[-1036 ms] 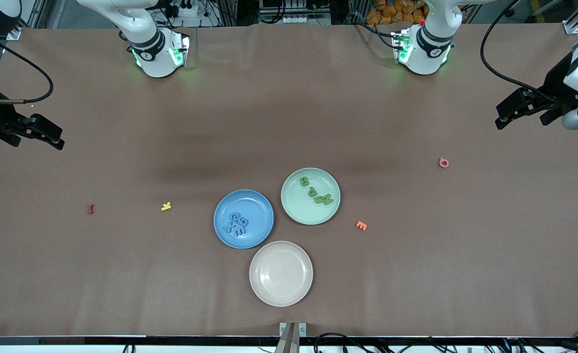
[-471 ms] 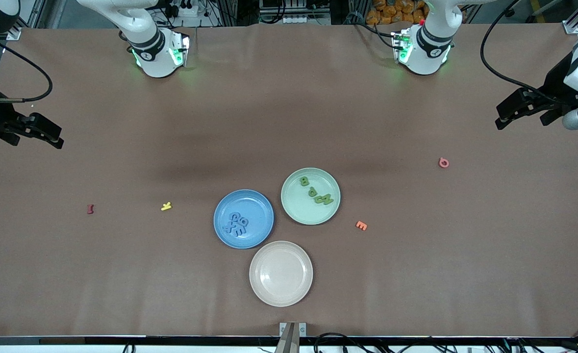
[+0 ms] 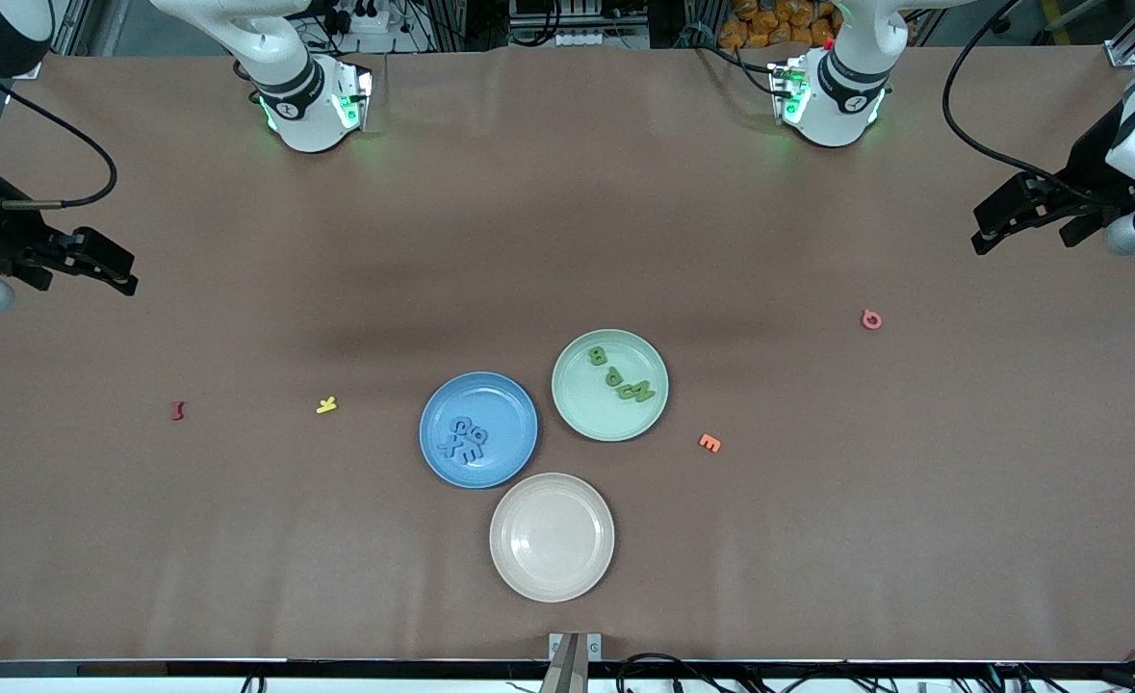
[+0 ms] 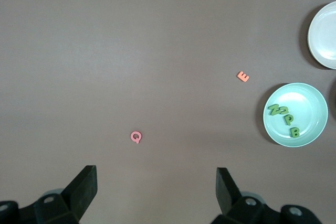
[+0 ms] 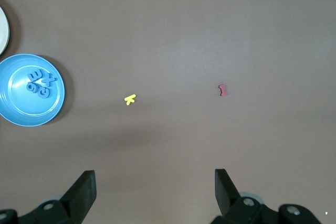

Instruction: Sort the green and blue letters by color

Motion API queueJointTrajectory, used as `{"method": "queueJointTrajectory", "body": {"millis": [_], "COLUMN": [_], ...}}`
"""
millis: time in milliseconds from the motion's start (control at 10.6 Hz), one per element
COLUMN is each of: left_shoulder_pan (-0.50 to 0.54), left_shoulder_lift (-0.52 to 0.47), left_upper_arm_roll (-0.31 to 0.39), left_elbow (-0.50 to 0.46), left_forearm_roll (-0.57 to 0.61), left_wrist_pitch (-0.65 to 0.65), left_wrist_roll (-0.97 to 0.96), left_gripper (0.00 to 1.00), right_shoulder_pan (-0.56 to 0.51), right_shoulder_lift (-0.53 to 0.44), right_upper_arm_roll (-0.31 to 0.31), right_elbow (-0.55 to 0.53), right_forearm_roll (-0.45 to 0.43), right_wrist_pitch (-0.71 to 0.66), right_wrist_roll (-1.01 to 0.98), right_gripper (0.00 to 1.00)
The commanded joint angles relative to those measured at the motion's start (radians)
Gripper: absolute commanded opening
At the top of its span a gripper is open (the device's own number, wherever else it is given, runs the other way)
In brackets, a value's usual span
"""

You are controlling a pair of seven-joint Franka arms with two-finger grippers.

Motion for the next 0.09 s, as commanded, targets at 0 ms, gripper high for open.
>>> {"method": "queueJointTrajectory", "body": {"millis": [0], "left_shoulder_pan": [-0.002], "left_shoulder_lift": [0.002], "left_upper_arm_roll": [-0.003], "left_elbow": [0.008], "left_forearm_roll": [0.023], "left_wrist_pitch": [0.004], "left_wrist_roll": [0.018], "left_gripper": [1.00], "right_shoulder_pan": [0.020], "right_shoulder_lift": [0.015], "right_upper_arm_roll": [-0.005], "right_elbow": [0.010], "right_forearm_roll": [0.008], "right_wrist_pitch": [-0.006], "right_wrist_roll": [0.013], "right_gripper": [1.00]}}
